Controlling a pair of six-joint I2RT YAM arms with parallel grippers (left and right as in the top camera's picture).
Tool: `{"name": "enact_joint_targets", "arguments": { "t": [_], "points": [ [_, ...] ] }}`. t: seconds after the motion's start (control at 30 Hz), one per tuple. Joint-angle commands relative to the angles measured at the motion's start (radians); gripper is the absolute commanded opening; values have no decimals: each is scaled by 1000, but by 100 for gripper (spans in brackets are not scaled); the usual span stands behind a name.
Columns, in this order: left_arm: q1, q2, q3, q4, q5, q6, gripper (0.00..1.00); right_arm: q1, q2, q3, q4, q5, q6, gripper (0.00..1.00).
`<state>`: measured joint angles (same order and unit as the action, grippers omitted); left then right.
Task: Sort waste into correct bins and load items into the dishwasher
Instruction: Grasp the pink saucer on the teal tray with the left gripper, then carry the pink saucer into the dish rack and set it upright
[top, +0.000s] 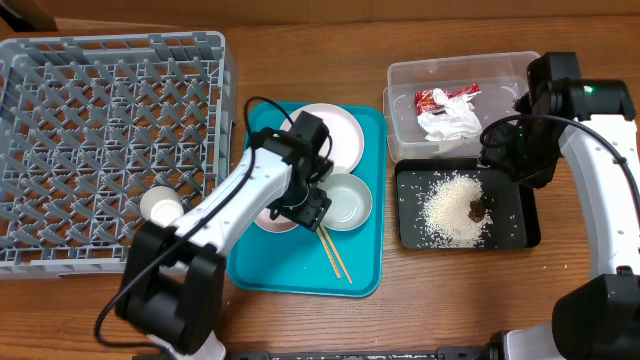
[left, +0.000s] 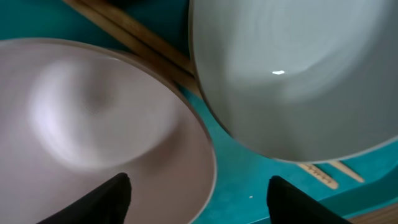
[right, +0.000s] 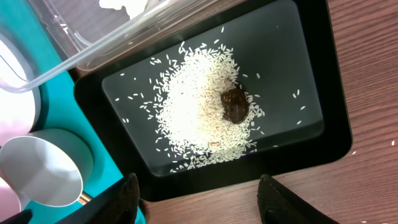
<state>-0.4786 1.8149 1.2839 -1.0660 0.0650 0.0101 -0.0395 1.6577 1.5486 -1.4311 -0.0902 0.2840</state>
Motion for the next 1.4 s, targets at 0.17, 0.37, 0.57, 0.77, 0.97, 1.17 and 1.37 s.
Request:
{"name": "enact_joint_targets", "arguments": {
  "t": [0.17,0.37,0.57,0.77,0.97,1.17,1.37],
  "points": [
    [-6,111,5,-6,-37,12,32,-1,-32,11,3,-5,-4,63],
    [-6,101,27,-38,-68,-19,4,-1,-32,11,3,-5,-4,63],
    [2,-36,129,-49,-70,-59,4,-1,-32,11,0,-4,-4,63],
    [206,-273,196,-45,3,52,4,-1,-32,11,0,-5,-4,63],
    [517,-308,204,-44,475,309,4,-1,-32,11,0,-5,-4,63],
    [792,-234,204,-34,776,459,4,-1,-32,10,0,-5,-4,63],
    [869,-75,204,-32,930,545,4,-1,-32,10,-1,-8,-3,63]
  ]
}}
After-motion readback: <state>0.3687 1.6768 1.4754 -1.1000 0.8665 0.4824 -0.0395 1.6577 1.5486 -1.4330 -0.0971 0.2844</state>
